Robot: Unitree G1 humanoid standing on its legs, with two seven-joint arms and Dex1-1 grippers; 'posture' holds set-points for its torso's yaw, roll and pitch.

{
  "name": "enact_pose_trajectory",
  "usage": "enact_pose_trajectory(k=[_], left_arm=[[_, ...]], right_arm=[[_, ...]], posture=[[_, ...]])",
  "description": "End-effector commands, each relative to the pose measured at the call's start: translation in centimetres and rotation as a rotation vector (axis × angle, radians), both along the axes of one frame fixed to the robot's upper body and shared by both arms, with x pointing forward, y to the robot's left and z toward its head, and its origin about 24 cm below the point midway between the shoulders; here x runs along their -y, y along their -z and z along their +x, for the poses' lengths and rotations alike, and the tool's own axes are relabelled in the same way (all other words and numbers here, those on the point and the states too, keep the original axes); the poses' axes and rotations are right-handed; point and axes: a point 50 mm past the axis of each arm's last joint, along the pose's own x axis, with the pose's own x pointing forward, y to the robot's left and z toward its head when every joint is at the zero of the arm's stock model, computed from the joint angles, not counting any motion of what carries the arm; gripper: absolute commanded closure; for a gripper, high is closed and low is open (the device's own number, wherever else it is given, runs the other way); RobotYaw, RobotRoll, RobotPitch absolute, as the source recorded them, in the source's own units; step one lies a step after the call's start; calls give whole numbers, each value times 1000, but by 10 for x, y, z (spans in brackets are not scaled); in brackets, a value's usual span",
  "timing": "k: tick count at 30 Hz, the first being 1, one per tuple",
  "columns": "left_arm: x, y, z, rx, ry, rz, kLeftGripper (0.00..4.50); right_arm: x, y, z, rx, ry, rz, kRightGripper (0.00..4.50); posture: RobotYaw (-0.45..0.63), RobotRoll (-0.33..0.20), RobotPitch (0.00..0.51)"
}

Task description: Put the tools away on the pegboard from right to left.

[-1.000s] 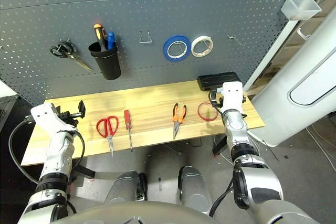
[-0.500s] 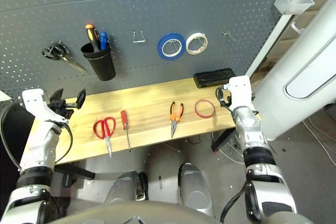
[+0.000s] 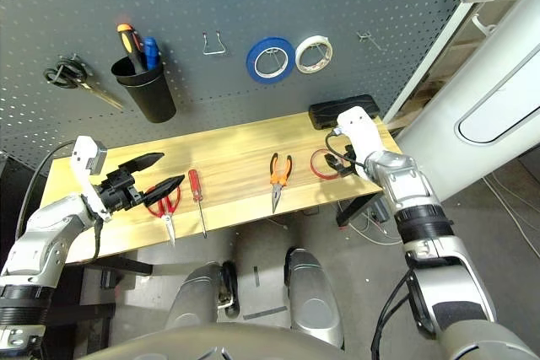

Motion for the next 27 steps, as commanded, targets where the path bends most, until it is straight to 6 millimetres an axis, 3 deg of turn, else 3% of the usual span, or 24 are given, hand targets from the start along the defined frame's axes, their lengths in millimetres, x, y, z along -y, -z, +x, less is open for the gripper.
enact_pose_trajectory(k=[1, 10, 14, 23, 27], left_arm=[[9, 0, -6, -33, 110, 2, 64], [19, -1, -6, -31, 141, 1, 64], [21, -2, -7, -20, 141, 4, 0], [26, -6, -4, -12, 132, -25, 0], [28, -7, 0, 7, 130, -31, 0]], right_arm=[[-1, 13, 0, -91, -3, -18, 0], [-20, 35, 5, -154, -15, -24, 0], [-25, 48, 2, -169, 5, -46, 925], [-17, 42, 5, -104, 55, 6, 4351], [-8, 25, 7, -31, 58, 17, 4435]], posture=[[-80, 0, 223], [-61, 0, 231], [-41, 0, 219], [-59, 0, 180], [-81, 0, 157]])
